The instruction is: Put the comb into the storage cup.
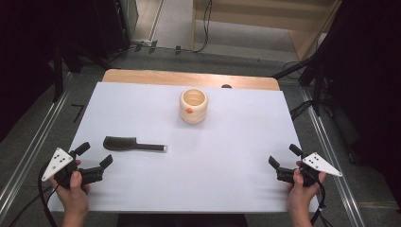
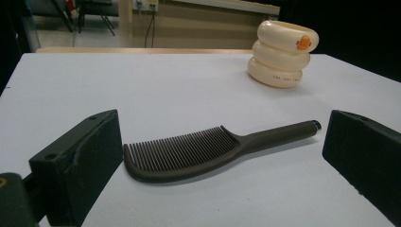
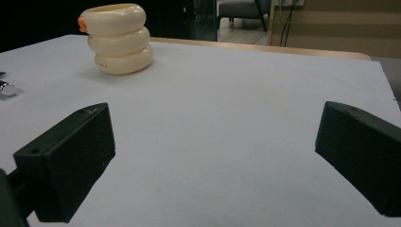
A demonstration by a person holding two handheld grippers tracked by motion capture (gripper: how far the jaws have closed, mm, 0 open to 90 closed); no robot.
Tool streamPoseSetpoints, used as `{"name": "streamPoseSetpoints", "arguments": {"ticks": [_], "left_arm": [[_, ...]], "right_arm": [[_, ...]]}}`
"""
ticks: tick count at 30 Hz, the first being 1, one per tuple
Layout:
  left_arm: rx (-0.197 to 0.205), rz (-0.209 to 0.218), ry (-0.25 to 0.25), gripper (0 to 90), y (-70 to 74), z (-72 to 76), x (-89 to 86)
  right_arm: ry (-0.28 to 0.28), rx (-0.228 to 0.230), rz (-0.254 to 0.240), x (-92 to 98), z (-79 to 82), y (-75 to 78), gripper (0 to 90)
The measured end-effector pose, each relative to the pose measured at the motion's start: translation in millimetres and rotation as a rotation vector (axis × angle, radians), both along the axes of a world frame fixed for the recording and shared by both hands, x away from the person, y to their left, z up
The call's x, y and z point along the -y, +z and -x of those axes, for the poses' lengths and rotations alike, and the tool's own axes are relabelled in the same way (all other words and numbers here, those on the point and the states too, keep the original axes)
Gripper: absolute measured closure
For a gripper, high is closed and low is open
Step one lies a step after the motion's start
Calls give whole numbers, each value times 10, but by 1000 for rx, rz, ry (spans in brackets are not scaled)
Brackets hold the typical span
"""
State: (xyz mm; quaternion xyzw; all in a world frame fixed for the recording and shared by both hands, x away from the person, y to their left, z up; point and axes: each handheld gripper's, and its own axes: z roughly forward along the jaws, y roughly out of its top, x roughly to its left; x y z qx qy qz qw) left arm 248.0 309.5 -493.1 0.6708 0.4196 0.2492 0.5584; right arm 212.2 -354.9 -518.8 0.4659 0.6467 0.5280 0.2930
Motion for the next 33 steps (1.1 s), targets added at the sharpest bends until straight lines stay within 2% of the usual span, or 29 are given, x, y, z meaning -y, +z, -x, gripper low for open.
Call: {"name": "streamPoseSetpoints", "arguments": {"ticks": [2, 3, 6, 8, 9, 10, 12, 13, 15, 17, 20, 24, 29, 30, 33], "left_arm": [[-2, 1, 1, 0, 9, 2, -3], [-10, -7, 18, 16, 26, 12, 0], [8, -47, 87, 149, 75, 45, 42], [11, 7, 55, 196, 104, 57, 34], [14, 29, 45, 308, 122, 71, 39], [9, 19, 39, 416, 136, 73, 50], [-35, 5, -8, 604, 173, 47, 85], [-60, 0, -25, 658, 193, 29, 113], [-66, -8, -32, 786, 206, 28, 127], [-77, -3, -61, 874, 255, 17, 185], [-89, -3, -83, 896, 294, -7, 235], [-106, -33, -126, 897, 370, -51, 355], [-102, -46, -148, 897, 444, -111, 454], [-99, -67, -171, 897, 490, -141, 501], [-102, -81, -179, 897, 529, -172, 550]], "right_arm": [[6, -1, 6, -12, -1, 1, 0], [9, -1, 10, -13, -2, 1, 0], [7, -2, 10, -21, 2, 1, 0], [5, -1, 10, -18, 6, 1, 0], [7, 1, 10, -17, 8, 1, 0], [8, 1, 9, -19, 9, 2, 0], [12, 5, 12, -21, 8, 2, 0], [14, 7, 14, -22, 8, 3, 0], [14, 5, 15, -28, 14, 3, 0], [25, 8, 21, -36, 21, 6, 0], [31, 12, 22, -37, 17, 5, 0], [45, 14, 20, -35, 19, 4, 0], [53, 14, 38, -61, 16, 5, 0], [55, 13, 44, -71, 15, 5, 0], [55, 13, 43, -72, 15, 5, 0]]}}
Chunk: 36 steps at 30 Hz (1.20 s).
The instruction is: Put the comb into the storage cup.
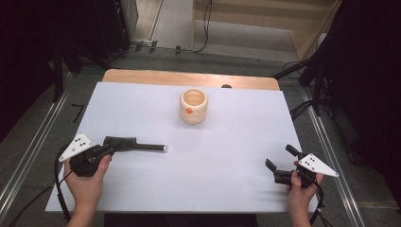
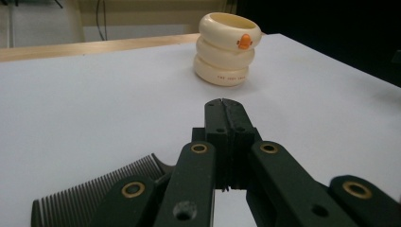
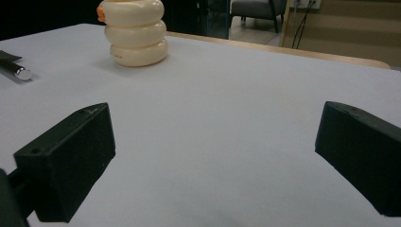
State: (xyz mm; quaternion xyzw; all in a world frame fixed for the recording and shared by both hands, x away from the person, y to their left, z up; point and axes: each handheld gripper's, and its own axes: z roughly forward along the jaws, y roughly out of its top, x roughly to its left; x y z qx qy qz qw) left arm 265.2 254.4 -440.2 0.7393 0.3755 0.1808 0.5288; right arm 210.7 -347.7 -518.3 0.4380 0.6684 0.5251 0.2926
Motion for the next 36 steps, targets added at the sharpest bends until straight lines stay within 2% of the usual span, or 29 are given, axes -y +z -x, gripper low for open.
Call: {"name": "streamPoseSetpoints", "arguments": {"ticks": [2, 5, 7, 8, 9, 18, 24, 30, 36], "left_arm": [[-43, -9, -40, 897, 61, -97, 86], [-58, -16, -53, 897, 89, -143, 148], [-70, -53, -69, 897, 129, -199, 256], [-70, -53, -69, 897, 129, -199, 256], [-101, -67, -78, 897, 140, -257, 315], [-140, -138, -97, 897, 122, -472, 533], [-168, -150, -117, 897, 103, -579, 644], [-205, -178, -127, 897, 17, -716, 776], [-237, -161, -137, 897, -43, -787, 859]], "right_arm": [[5, 0, -3, 4, 6, 1, 0], [7, 2, -2, 3, 6, 1, 0], [8, -1, -2, -5, 8, 1, 0], [7, 0, 0, -5, 7, 1, 0], [8, 1, 0, -5, 5, 0, 0], [4, 0, 4, -12, 9, 1, 0], [4, -3, 8, -14, 7, 1, 0], [5, -5, 6, -14, 0, -1, 0], [7, -4, 8, -17, -2, -2, 0]]}}
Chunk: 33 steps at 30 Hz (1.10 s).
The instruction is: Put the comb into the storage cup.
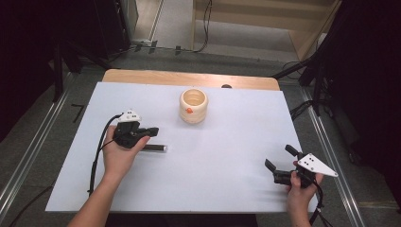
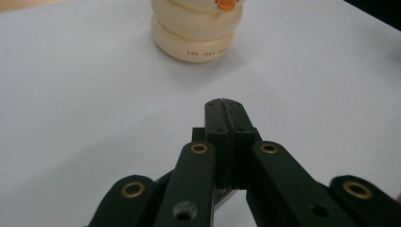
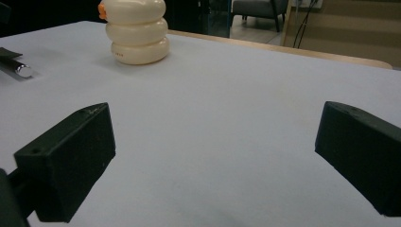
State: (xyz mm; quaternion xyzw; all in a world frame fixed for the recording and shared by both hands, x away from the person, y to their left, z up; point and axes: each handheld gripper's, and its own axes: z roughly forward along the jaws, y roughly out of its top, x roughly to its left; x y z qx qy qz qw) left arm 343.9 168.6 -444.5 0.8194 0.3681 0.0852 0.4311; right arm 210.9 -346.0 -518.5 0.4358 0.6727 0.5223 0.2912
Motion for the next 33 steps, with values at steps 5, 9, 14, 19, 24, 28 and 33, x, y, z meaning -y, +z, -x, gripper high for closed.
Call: {"name": "streamPoseSetpoints", "arguments": {"ticks": [5, 9, 14, 19, 24, 28, 33], "left_arm": [[-39, -19, 5, 897, -81, -78, 82], [-57, -42, -2, 897, -137, -103, 152], [-78, -73, -22, 897, -211, -106, 230], [-92, -86, -35, 897, -248, -98, 275], [-112, -114, -64, 897, -316, -79, 346], [-113, -117, -73, 897, -355, -50, 375], [-121, -128, -86, 897, -397, 34, 394]], "right_arm": [[5, 0, 1, -2, 4, 0, 0], [6, 0, 1, -5, 0, 0, 0], [10, 1, 7, -8, 0, 1, 0], [12, 1, 7, -9, -2, 0, 0], [13, 1, 11, -11, -4, 0, 0], [15, 0, 10, -11, -3, 0, 0], [15, 0, 8, -10, -3, 0, 0]]}}
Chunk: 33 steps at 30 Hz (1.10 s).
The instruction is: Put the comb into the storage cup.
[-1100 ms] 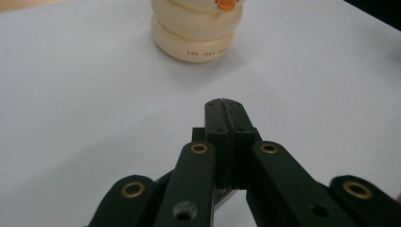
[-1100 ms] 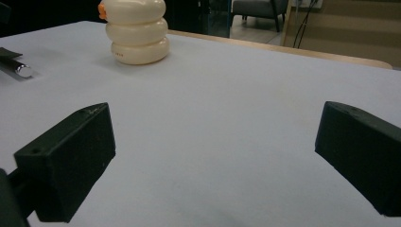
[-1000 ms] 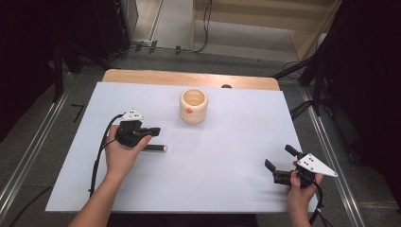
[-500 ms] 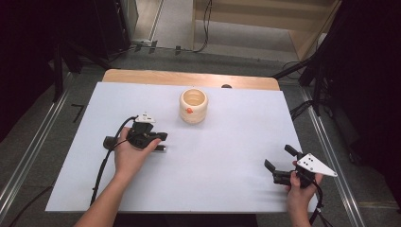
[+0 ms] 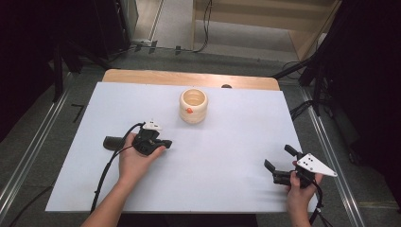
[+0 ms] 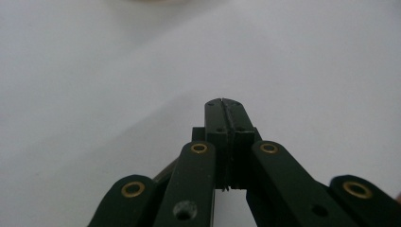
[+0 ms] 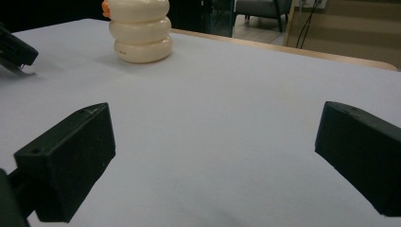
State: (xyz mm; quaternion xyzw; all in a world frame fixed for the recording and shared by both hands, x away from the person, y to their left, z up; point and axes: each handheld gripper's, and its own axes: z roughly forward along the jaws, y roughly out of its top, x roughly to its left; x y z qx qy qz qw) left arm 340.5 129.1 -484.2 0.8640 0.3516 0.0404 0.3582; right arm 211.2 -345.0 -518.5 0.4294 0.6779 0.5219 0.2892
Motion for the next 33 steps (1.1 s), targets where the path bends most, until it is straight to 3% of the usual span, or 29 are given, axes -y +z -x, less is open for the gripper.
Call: {"name": "streamPoseSetpoints", "arguments": {"ticks": [19, 33], "left_arm": [[13, -22, -4, 897, -38, 252, -139], [21, -36, 21, 897, -46, 521, -416]], "right_arm": [[-3, 0, 7, -6, 1, 0, 0], [-6, -2, 6, -11, 2, 0, 0]]}}
